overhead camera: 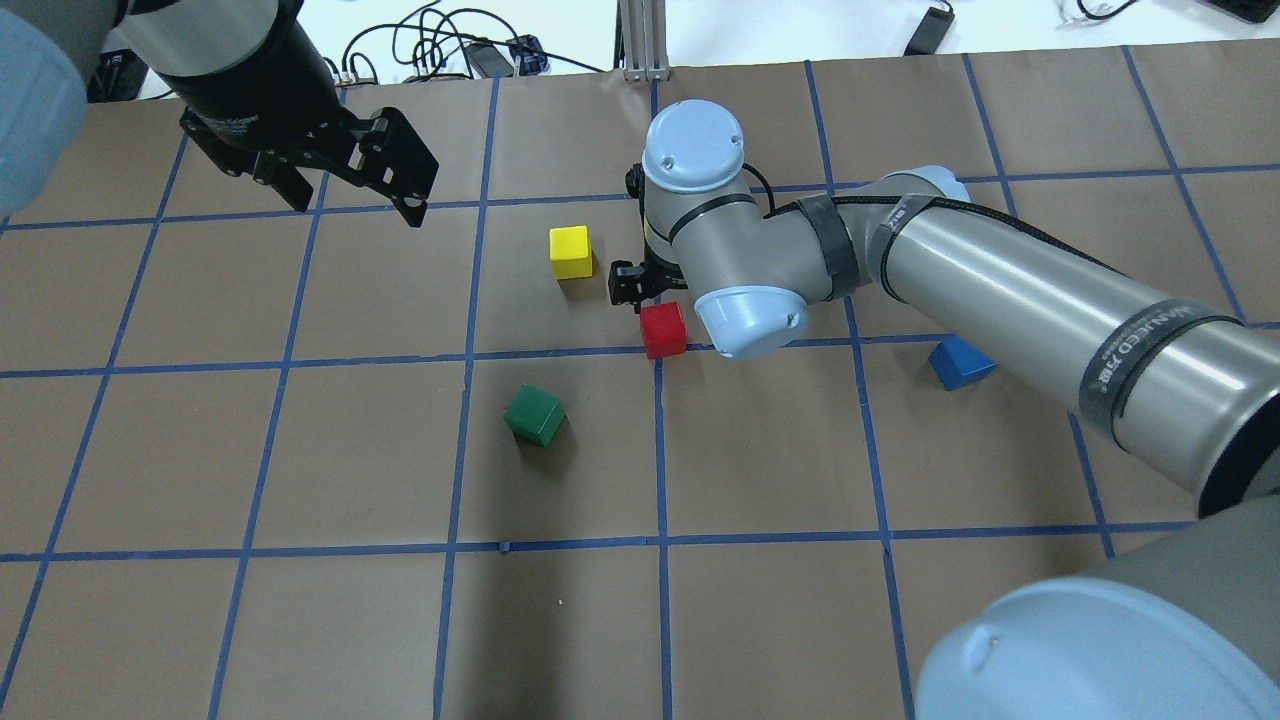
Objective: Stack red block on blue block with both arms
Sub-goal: 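Withdraw the left gripper while the right gripper reaches down and grasps the red cube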
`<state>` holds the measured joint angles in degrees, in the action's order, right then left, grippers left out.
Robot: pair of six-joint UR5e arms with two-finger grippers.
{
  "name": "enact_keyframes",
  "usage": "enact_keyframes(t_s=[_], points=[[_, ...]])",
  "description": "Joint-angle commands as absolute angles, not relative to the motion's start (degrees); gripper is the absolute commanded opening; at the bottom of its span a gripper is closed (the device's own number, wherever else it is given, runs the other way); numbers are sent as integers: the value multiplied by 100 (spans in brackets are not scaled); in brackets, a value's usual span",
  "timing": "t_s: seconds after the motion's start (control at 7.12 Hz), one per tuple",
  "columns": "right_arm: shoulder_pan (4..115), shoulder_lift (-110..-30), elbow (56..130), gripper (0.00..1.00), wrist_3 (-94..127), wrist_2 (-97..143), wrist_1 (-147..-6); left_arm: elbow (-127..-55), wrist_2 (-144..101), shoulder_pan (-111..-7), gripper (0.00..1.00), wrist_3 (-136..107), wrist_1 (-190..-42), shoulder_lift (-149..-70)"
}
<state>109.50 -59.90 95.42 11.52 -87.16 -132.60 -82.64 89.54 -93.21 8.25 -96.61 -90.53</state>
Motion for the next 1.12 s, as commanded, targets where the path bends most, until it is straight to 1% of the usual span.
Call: enact_keyframes(t_s=[0.0, 0.14, 0.28, 0.42, 0.7, 0.98], points=[[10951, -5898, 9554, 100, 1143, -8675, -13263, -8174, 8956, -9316, 100, 826, -9659, -9184], [10951, -5871, 9562, 84, 1143, -8675, -13245, -8165, 8965, -9308, 100, 817, -9659, -9185], [10951, -5862, 9554, 37, 1143, -8666, -13176, -8191, 8965, -9316, 100, 826, -9650, -9132], [10951, -5880, 9554, 0, 1151, -8666, -13149, -8244, 8956, -9255, 100, 835, -9650, -9132], [10934, -6002, 9528, 0, 1151, -8710, -13070, -8262, 8930, -8940, 100, 914, -9537, -9158], [10628, -6632, 9536, 0, 1108, -8780, -12273, -8323, 8938, -8947, 100, 826, -9362, -9202]])
